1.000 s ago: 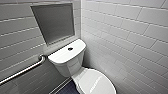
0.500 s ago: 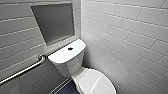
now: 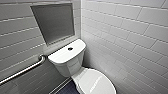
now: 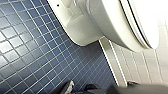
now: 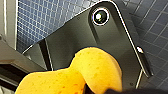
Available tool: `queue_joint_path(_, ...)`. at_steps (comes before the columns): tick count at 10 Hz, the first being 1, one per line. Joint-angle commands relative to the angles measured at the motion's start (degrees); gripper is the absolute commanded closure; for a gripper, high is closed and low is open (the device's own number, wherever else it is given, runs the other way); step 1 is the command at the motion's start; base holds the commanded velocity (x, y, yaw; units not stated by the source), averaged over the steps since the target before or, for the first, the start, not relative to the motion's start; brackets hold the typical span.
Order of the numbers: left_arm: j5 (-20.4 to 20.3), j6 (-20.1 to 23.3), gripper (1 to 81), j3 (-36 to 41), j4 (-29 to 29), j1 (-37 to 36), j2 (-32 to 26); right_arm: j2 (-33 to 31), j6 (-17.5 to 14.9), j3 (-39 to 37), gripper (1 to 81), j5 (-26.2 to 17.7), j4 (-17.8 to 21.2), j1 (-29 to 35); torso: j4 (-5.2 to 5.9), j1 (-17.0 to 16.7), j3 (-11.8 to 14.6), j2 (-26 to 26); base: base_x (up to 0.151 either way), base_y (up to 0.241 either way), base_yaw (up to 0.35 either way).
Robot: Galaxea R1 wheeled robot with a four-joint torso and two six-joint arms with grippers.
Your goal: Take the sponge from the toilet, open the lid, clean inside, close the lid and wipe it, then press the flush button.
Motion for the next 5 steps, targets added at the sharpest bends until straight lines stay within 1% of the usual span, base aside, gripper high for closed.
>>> queue_joint_path(1, 2.20, -4.16, 1.0, -0.32, 0.07, -5.91, -1.74, -1.96, -0.21, 0.92, 81.1, -4.06, -1.15, 0.49, 0.00, 0.00, 0.00, 0.00, 0.000, 0.000, 0.000)
queue_joint_path(2, 2.20, -4.77, 1.0, -0.23, 0.07, -6.96, -1.47, -1.87, -0.21, 0.92, 81.1, -4.06, -1.15, 0.58, 0.00, 0.00, -2.90, 0.00, 0.000, 0.000, 0.000)
queue_joint_path(3, 2.20, -5.57, 1.0, -0.14, 0.07, -7.93, -1.21, -1.78, -0.21, 0.92, 81.1, -3.97, -1.15, 0.75, 0.00, -0.02, -4.53, 0.00, 0.000, 0.000, 0.000)
queue_joint_path(4, 2.20, -6.09, 1.0, -0.32, -0.02, -8.89, -0.77, -1.78, -0.21, 1.01, 81.1, -3.98, -1.23, 0.93, 0.00, 0.00, -1.47, 0.00, 0.000, 0.000, 0.000)
queue_joint_path(5, 2.20, -7.15, 1.0, -0.32, -0.02, -9.86, -0.51, -1.52, -0.21, 0.92, 81.1, -3.98, -1.32, 1.10, 0.00, 0.00, -2.91, 0.00, 0.000, 0.000, 0.000)
